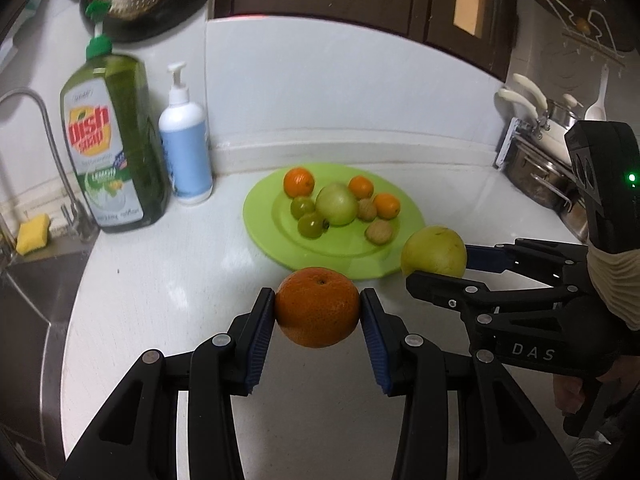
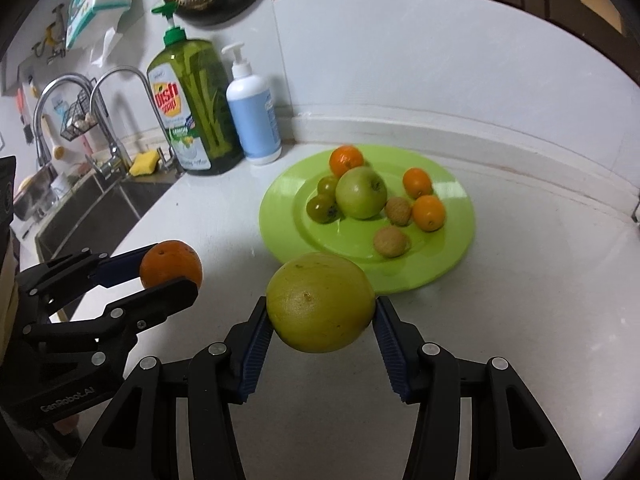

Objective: Organize fruits
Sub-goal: 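Grasp the orange with the left gripper while the right grasps the yellow-green pomelo, then carry the orange and pomelo in both grippers over the green plate, then lower the orange and pomelo onto the plate and open both grippers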

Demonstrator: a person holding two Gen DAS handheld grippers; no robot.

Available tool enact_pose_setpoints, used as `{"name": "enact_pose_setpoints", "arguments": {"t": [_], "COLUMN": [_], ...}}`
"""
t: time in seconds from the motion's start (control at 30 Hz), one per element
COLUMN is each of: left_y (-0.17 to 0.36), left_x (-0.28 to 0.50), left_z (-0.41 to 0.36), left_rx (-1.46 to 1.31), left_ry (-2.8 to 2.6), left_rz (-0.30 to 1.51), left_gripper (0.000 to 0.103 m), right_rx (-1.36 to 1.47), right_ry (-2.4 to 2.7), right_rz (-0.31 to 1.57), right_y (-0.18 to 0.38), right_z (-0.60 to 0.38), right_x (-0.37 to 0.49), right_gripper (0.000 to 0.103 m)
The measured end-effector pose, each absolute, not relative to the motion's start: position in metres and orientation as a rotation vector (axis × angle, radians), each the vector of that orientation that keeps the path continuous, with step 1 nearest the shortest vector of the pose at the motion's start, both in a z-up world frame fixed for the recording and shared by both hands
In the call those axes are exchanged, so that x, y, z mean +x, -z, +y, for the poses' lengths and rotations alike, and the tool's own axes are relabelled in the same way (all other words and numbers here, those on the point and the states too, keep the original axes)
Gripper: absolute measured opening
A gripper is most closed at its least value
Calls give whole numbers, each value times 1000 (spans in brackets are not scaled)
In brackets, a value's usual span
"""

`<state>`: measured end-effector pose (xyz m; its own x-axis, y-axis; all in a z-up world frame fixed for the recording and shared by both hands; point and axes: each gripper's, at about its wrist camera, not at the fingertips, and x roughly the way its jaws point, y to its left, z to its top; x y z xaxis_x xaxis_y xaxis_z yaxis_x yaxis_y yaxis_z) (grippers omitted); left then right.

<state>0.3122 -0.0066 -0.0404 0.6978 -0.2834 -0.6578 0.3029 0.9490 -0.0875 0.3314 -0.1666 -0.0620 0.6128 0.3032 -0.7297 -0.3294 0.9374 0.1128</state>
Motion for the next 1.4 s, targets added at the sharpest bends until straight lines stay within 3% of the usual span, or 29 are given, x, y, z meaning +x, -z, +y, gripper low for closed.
{"name": "enact_pose_setpoints", "arguments": {"t": [0.7,1.4], "left_y": [25,24], "left_x": [359,445], "left_z": [-48,-47], "left_rx": [91,167], "left_ry": [391,352], "left_rz": [687,700], "left_gripper": [42,42], "right_rx": [-20,-9], "right_ry": [-306,-341], "right_rz": [798,802], "right_y": [49,49], "right_z": [-201,-193], "right_x": [365,460], "right_gripper": [52,52]}}
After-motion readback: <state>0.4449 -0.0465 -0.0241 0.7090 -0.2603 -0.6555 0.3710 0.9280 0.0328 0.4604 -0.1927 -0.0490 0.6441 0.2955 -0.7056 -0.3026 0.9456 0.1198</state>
